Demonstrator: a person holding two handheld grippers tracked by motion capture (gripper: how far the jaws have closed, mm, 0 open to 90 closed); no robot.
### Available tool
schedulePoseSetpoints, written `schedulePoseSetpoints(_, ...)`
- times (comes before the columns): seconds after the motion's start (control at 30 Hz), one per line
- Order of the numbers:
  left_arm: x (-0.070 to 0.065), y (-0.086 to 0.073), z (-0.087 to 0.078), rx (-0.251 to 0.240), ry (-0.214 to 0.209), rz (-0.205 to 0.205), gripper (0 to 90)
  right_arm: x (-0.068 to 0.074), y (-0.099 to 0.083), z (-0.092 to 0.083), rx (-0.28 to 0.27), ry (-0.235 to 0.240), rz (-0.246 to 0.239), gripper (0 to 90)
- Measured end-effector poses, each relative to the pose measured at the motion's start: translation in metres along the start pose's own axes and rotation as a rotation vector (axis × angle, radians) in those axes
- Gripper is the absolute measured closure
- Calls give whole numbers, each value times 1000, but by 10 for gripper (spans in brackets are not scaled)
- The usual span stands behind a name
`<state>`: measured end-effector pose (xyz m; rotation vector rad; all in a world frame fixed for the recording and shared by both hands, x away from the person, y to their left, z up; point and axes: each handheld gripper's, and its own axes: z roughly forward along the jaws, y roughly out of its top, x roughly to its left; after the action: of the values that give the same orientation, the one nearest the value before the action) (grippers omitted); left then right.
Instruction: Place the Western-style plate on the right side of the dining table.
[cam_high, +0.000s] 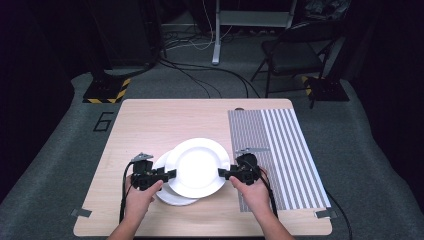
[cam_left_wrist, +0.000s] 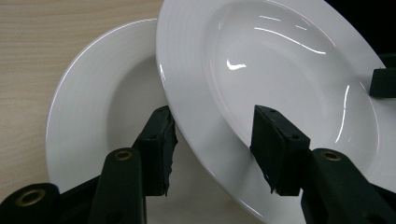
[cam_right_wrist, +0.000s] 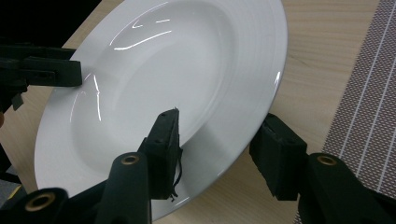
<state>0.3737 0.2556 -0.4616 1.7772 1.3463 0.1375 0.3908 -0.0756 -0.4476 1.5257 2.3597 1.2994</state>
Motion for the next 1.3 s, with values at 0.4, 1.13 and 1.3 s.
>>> schedulePoseSetpoints(0.4, -5, 5, 6, 1, -22, 11, 501, -2, -4, -8, -13, -17, 23, 523)
schedulePoseSetpoints(1.13, -14, 13, 16, 18, -59, 49, 502, -7, -13, -22, -35, -47, 50, 520)
schedulePoseSetpoints(1.3, -20, 17, 20, 18, -74, 57, 503, -8, -16, -28, -46, -62, 60, 520)
